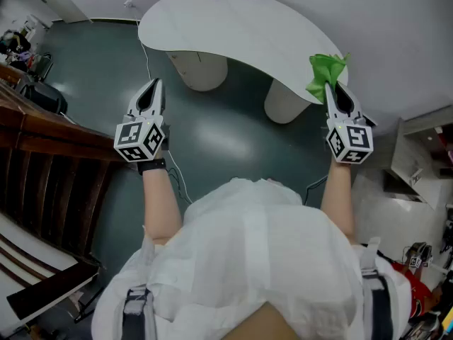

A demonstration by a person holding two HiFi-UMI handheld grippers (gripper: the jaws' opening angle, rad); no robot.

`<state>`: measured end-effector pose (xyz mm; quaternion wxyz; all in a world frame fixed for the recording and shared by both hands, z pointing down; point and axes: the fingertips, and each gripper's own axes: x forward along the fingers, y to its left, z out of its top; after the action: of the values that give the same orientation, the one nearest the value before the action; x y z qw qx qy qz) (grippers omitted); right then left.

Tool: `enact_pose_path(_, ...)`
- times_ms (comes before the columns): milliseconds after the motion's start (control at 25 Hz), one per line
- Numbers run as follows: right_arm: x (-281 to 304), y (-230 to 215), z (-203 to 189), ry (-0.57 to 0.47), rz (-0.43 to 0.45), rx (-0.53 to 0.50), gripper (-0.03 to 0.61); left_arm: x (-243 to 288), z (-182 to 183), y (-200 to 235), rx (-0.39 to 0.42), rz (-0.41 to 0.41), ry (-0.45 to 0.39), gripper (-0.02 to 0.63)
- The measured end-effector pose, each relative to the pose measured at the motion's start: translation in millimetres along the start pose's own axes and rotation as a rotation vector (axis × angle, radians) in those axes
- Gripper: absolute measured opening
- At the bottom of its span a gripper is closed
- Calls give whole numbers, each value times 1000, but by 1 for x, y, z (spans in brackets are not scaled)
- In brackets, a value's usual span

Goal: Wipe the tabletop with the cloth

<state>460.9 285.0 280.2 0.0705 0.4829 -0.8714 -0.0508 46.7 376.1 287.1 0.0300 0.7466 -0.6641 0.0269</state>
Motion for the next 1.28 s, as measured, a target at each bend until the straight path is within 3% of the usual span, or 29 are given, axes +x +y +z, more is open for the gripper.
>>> enact_pose_path(640,6,5,-7,-7,-1,27,72,-6,-3,8,-4,13,-4,20)
enact_pose_path(1280,43,51,3,6,64,52,72,-27,-3,47,-35,38,-18,20)
